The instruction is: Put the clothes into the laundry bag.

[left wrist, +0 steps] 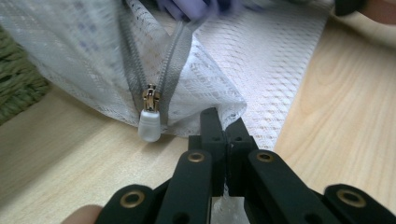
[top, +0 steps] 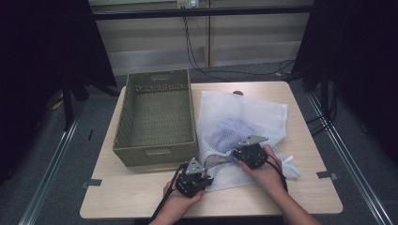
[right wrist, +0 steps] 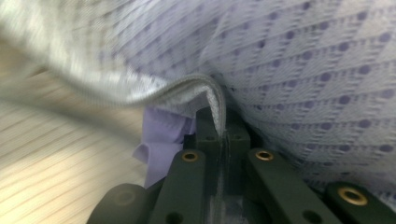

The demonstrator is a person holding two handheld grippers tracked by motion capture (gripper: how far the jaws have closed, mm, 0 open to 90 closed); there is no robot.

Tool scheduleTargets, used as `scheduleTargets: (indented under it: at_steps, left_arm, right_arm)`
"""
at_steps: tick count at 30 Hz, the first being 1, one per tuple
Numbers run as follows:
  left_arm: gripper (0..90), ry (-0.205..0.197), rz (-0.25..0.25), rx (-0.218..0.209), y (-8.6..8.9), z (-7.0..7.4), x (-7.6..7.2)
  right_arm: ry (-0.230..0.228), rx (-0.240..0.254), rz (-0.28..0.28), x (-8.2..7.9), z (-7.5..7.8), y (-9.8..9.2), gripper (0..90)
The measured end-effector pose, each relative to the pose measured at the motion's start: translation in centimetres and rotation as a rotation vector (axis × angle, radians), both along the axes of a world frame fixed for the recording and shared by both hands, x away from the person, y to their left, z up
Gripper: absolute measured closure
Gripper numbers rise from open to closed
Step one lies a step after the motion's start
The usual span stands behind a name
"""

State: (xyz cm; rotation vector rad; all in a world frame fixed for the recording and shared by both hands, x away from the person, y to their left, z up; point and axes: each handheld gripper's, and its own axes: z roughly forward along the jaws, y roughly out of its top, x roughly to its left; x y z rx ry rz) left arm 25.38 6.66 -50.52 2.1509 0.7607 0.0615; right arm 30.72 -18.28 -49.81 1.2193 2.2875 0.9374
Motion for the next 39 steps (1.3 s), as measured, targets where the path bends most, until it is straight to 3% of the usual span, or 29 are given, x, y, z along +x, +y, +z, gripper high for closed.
scheduleTargets:
  at_steps: [3, 7, 10, 12, 16, 20, 22, 24, 26, 28, 30, 31, 32, 33, 35, 36, 39]
  left_arm:
    - [89.9, 0.003, -0.022, -0.006, 0.1, 0.0, 0.0]
    - [90.0, 0.009, -0.056, -0.008, 0.4, 0.0, -0.1]
    - [90.0, 0.017, -0.052, -0.010, 0.7, 0.0, -0.1]
    - [89.9, 0.014, -0.046, -0.025, 0.7, -0.1, -0.1]
    - [89.4, 0.036, 0.000, -0.039, 1.0, -0.2, 0.1]
    - [89.1, 0.055, 0.037, -0.057, 1.3, -0.3, 0.5]
    - [89.0, 0.057, 0.058, -0.056, 1.3, -0.3, 0.6]
    - [88.9, 0.069, 0.074, -0.069, 1.3, -0.3, 0.7]
    - [88.9, 0.075, 0.084, -0.069, 1.4, -0.3, 0.8]
    - [89.1, 0.086, 0.097, -0.072, 1.5, -0.3, 0.9]
    - [89.2, 0.089, 0.112, -0.075, 1.5, -0.3, 1.0]
    - [89.1, 0.089, 0.112, -0.075, 1.5, -0.3, 1.0]
    - [89.1, 0.089, 0.115, -0.080, 1.5, -0.4, 1.0]
    - [89.1, 0.089, 0.115, -0.078, 1.6, -0.4, 1.0]
    - [86.2, 0.096, 0.118, -0.087, 1.8, -0.4, 1.0]
    - [79.7, 0.097, 0.120, -0.112, 1.9, -0.4, 1.0]
    - [61.7, 0.059, 0.106, -0.163, 2.9, 0.2, 0.9]
  right_arm:
    - [-0.009, -0.020, -0.053, 1.9, -0.2, -0.6, 88.6]
    - [-0.026, -0.042, -0.169, 4.7, -0.2, -1.9, 88.8]
    - [-0.005, -0.011, -0.248, 6.3, -0.5, -3.7, 88.7]
    - [0.009, 0.053, -0.234, 6.5, -0.7, -4.5, 88.6]
    - [-0.019, 0.116, -0.144, 4.8, 0.2, -4.8, 87.9]
    - [-0.062, 0.124, -0.028, 1.5, 2.3, -5.5, 86.0]
    - [-0.067, 0.073, 0.037, -0.1, 2.8, -5.9, 86.0]
    - [-0.064, 0.011, 0.063, -1.2, 2.6, -6.5, 86.6]
    - [-0.057, -0.036, 0.058, -1.7, 2.0, -7.2, 87.6]
    - [-0.048, -0.054, 0.007, -1.6, 1.2, -8.3, 88.2]
    - [-0.039, -0.035, -0.065, -1.5, 0.5, -9.5, 88.3]
    - [-0.039, -0.035, -0.065, -1.5, 0.5, -9.5, 88.3]
    - [-0.031, 0.000, -0.093, -1.6, -0.2, -10.2, 86.9]
    - [-0.032, 0.013, -0.090, -1.8, -0.2, -10.3, 84.4]
    - [-0.050, 0.050, -0.031, -2.3, 0.1, -10.5, 71.9]
    - [-0.062, 0.077, -0.003, -2.6, 0.5, -10.8, 66.0]
    - [-0.117, 0.221, 0.012, -3.8, 2.1, -12.6, 53.3]
